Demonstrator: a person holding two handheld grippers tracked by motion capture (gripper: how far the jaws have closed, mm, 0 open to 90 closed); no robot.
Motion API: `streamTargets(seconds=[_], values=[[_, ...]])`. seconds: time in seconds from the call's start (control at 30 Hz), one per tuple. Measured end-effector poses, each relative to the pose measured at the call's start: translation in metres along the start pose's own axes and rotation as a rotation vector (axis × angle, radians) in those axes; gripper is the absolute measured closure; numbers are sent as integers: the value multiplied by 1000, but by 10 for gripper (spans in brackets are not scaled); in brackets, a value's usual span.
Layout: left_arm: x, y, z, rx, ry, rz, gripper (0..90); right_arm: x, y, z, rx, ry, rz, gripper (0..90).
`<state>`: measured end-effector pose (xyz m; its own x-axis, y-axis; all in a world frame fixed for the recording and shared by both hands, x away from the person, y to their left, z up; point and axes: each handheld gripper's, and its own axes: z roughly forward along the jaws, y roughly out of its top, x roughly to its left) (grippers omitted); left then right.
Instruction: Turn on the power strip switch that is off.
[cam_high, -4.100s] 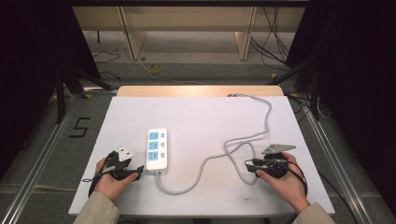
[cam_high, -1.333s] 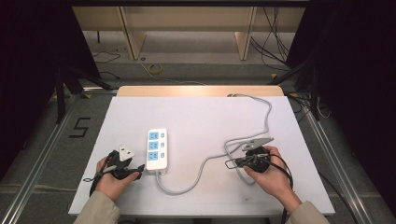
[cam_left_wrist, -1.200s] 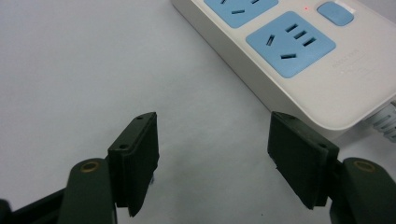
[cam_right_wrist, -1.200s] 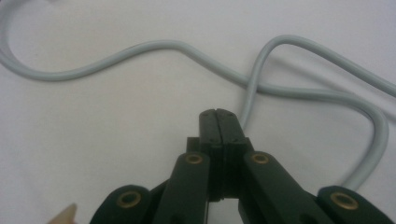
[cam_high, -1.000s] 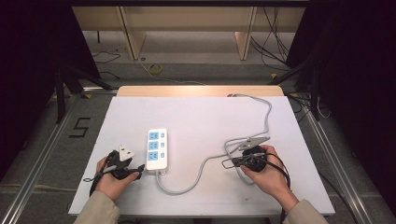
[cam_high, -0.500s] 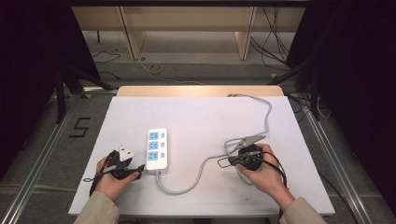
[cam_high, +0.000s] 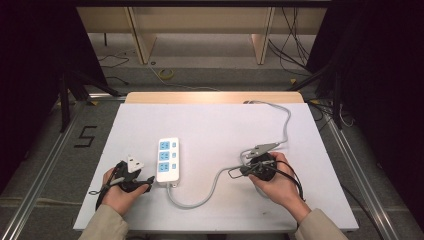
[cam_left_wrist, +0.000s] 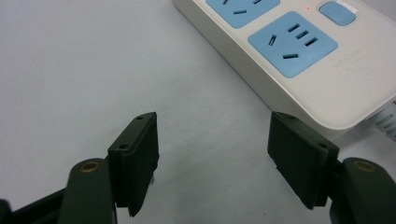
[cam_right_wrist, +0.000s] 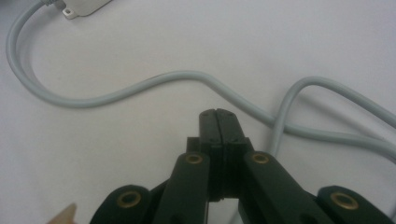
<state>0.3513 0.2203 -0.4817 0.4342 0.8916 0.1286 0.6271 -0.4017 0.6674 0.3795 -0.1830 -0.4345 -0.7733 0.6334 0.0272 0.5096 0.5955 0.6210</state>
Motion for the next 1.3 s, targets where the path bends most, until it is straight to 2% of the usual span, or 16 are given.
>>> streamTargets(seconds=[1.3], values=[[0, 0, -1, -4, 5, -2, 336, 11, 26, 15, -6, 24, -38, 900]])
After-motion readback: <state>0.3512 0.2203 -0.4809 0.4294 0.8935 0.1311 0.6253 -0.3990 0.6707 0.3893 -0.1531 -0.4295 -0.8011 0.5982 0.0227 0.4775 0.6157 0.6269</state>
